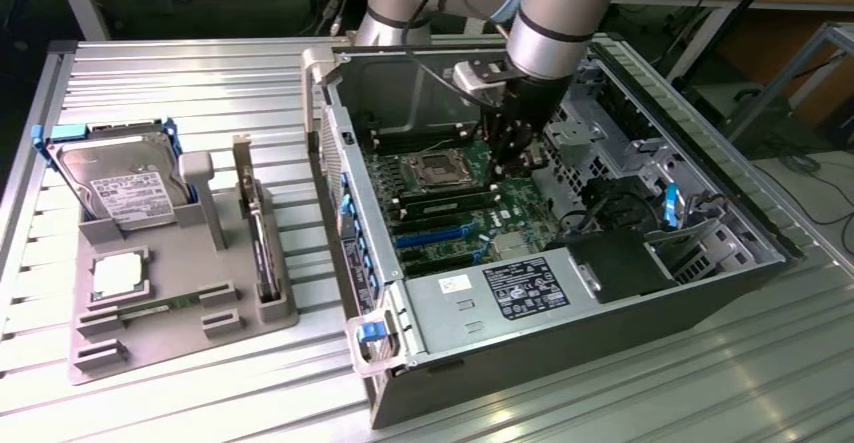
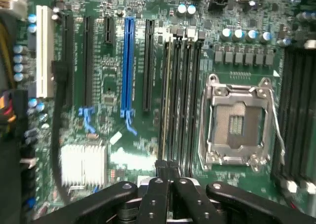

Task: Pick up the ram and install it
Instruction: 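Press down the ram until it locks into place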

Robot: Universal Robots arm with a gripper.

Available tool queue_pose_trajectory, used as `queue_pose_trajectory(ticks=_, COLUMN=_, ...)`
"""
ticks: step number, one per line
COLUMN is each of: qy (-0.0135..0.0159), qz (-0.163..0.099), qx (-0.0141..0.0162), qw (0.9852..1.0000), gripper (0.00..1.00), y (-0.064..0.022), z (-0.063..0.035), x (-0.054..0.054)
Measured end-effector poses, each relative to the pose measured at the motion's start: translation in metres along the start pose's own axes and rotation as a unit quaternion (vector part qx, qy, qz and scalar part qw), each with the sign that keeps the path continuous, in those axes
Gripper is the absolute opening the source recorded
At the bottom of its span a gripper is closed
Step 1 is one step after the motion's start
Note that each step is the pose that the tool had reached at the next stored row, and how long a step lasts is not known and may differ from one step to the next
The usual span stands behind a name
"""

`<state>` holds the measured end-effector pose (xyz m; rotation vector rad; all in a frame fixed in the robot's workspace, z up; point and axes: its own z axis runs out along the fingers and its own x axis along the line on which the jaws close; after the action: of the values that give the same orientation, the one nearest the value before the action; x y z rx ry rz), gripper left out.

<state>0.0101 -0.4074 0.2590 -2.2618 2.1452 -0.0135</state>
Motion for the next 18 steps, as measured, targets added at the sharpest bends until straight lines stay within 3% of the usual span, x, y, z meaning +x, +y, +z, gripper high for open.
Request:
queue_pose_trajectory(ticks=3, qy=0.0028, qz=0.001, qx=-0.0003, qw=1.0, gripper=0.1, y=-0.0013, z=-0.0299, x=0.0)
queue_pose_trajectory(ticks=5, qy=0.0048, qz=0.001, qx=-0.0004, qw=1.0, gripper=0.1, y=-0.0016, z=-0.0409, x=-0.001)
queue_pose_trajectory(ticks=18, qy=0.0017, qz=0.001, qx=-0.0002, qw=1.0, gripper=0.1, y=-0.0016, z=-0.0409, x=0.0)
